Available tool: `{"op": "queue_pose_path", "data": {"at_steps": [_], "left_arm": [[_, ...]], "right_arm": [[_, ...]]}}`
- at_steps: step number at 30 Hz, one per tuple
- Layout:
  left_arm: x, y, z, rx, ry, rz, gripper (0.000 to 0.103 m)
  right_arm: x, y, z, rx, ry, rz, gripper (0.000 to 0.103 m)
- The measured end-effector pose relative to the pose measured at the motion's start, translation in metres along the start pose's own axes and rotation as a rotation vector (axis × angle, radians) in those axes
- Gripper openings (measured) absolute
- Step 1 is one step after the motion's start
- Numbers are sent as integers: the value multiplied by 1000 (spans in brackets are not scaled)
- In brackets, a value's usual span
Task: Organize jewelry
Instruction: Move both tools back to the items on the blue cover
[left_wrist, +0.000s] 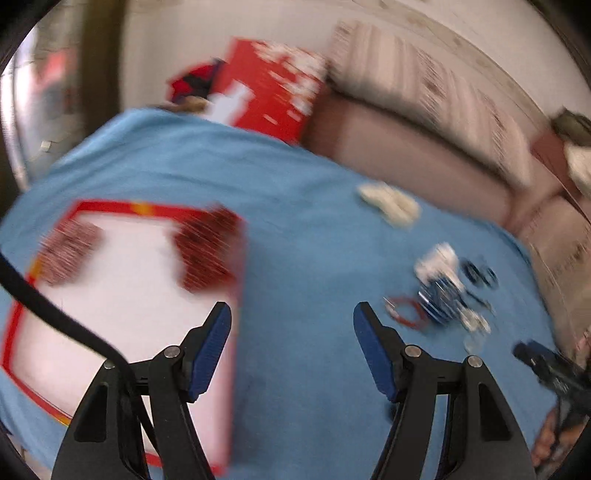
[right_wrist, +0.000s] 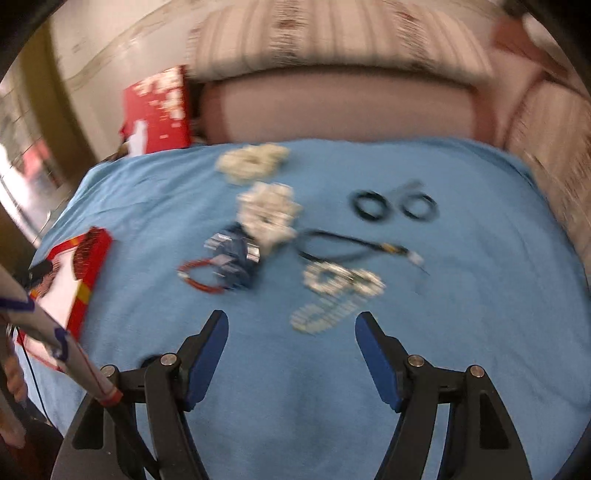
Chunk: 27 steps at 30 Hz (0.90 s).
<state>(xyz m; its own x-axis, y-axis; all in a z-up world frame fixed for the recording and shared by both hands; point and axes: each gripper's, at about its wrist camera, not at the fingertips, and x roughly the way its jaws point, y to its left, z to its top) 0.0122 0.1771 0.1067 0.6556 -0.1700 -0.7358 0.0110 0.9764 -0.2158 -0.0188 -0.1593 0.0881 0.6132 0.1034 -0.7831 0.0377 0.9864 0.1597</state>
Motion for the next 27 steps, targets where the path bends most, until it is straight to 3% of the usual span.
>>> {"op": "queue_pose_path", "data": {"at_steps": [5,9,13,24,25,27], "left_arm": [[22,-43,-39,36,126,-55,68],[33,-64,-70,95,183,-73,68],[45,-76,-84,167,190,-91,68],[67,-82,-84,203,184,-152,67],[68,-85,-84,213,183,-150,65],[71,-91,-85,233,186,-136,39]], "right_arm": [[-1,-35,-20,60,14,-25,75],[7,-47,-27,82,26,-23,75],[17,-45,-24,87,27,-4,75],[74,-31,-8,147,88,50,75],[79,-29,-7,150,91,44,75],[83,-24,-5,143,74,11,75]]}}
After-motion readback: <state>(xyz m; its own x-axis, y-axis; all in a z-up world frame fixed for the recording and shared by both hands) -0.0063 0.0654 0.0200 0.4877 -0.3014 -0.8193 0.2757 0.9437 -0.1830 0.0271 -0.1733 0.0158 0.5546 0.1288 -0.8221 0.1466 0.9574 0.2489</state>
